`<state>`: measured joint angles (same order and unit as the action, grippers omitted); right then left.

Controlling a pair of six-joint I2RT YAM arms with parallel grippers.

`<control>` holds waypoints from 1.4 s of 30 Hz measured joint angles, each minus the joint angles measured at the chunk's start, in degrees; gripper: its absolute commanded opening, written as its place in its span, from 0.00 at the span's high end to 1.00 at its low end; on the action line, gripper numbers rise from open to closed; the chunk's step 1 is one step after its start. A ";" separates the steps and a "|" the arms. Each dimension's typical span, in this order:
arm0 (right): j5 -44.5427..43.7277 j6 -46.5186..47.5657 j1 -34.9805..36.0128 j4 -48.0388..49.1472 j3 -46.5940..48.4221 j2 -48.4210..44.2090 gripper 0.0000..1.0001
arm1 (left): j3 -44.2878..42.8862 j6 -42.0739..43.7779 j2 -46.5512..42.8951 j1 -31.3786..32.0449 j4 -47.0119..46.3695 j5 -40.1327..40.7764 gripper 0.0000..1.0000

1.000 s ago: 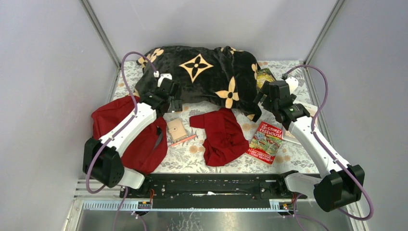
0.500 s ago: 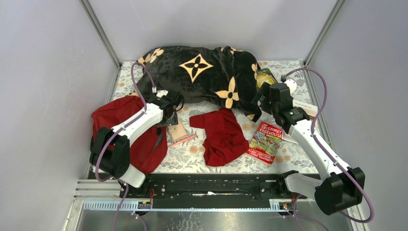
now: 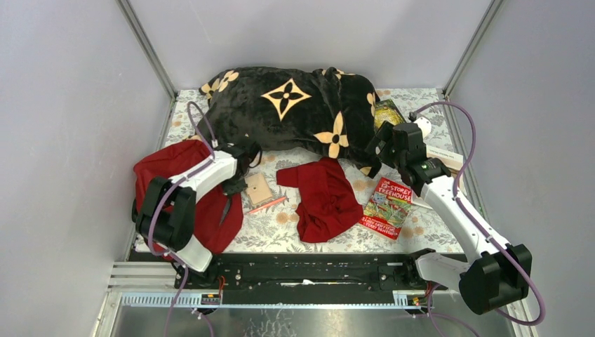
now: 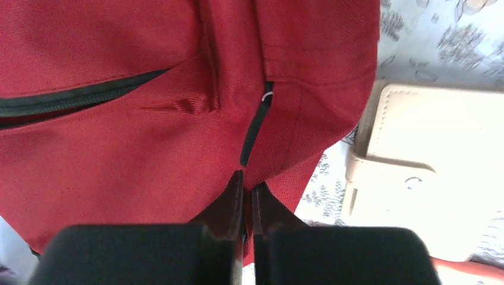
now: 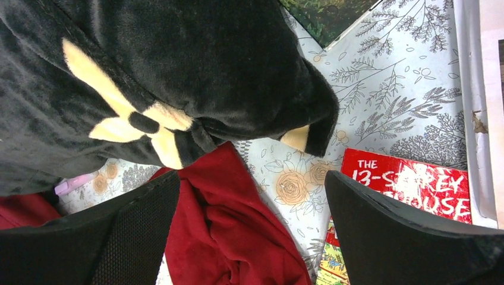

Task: Pack the student bag
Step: Adjust the student bag at the center of the board.

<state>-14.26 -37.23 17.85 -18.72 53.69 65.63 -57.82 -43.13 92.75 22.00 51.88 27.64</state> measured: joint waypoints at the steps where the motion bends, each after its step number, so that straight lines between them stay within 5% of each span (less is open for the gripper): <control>1: 0.17 -0.02 0.00 0.17 -0.09 -0.02 0.00 | -0.39 0.35 -0.61 -0.90 0.28 -0.55 1.00; 10: 3.23 -0.22 0.00 2.73 -1.81 -0.63 0.00 | -20.06 5.81 -9.51 -12.83 5.42 -12.59 1.00; 18: 5.92 -0.83 0.00 4.92 -1.84 0.07 0.00 | -30.16 4.83 -3.96 -16.06 3.43 -32.46 0.90; 19: 6.14 -0.87 0.00 5.07 -1.84 0.24 0.00 | -30.25 3.91 -2.69 -16.06 2.05 -34.40 0.80; 21: 6.62 -1.07 0.00 5.35 -1.84 0.74 0.00 | -30.16 1.44 0.02 -15.78 -1.44 -37.73 0.37; 23: 7.10 -1.22 0.00 5.53 -1.84 1.29 0.00 | -30.25 -0.04 2.71 -14.64 -5.29 -40.00 0.09; 26: 7.98 -1.22 0.00 5.53 -1.90 1.88 0.00 | -31.93 0.68 5.97 -11.72 -7.43 -41.75 0.05; 30: 8.85 -1.20 0.00 5.99 -2.80 1.92 0.00 | -29.94 5.11 3.72 -8.57 -8.41 -38.51 0.06; 37: 10.60 -1.20 0.00 7.08 -3.54 3.13 0.00 | -12.83 12.63 -16.04 1.97 -7.34 -17.92 0.01; 42: 12.50 -1.20 0.00 8.15 -3.39 6.47 0.00 | -4.07 12.11 -21.75 7.89 -5.40 -10.05 0.01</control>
<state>-1.76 -38.44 17.85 -10.57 50.30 72.10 -61.89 -31.03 71.00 29.89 46.48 17.58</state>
